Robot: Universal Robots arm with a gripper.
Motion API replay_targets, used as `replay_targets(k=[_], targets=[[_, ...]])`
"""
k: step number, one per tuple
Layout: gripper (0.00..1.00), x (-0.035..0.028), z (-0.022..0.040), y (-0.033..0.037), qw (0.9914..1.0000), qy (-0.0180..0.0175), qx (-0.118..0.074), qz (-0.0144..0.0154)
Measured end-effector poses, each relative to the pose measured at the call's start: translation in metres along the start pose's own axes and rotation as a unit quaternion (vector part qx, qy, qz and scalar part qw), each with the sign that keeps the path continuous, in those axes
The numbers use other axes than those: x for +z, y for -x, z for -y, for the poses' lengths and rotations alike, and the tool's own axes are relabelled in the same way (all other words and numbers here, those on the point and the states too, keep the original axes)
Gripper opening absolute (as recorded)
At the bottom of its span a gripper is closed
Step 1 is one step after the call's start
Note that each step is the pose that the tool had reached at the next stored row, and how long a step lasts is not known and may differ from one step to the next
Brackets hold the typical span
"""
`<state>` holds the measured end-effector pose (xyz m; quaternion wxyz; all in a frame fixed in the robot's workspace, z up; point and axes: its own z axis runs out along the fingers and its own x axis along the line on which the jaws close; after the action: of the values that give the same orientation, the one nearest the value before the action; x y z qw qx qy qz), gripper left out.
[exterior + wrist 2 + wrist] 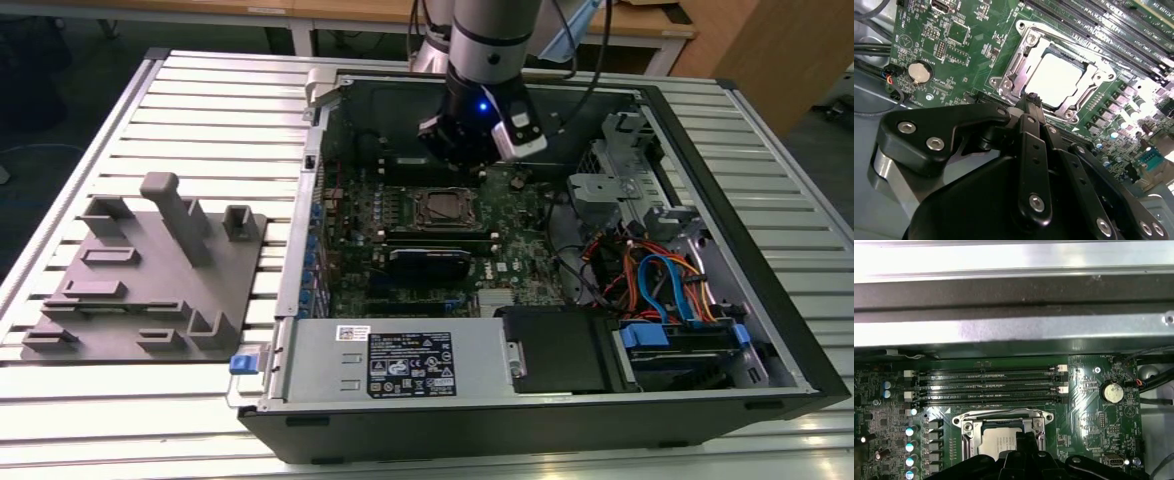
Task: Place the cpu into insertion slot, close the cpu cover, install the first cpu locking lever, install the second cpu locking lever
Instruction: 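Install the second cpu locking lever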
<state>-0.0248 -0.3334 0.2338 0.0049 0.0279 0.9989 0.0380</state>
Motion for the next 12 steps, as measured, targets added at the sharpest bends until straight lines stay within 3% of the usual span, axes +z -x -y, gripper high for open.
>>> replay_targets(k=[12], targets=[[0.10, -0.0004, 0.0060, 0.0003, 1.00000, -0.0002, 0.000, 0.0000]])
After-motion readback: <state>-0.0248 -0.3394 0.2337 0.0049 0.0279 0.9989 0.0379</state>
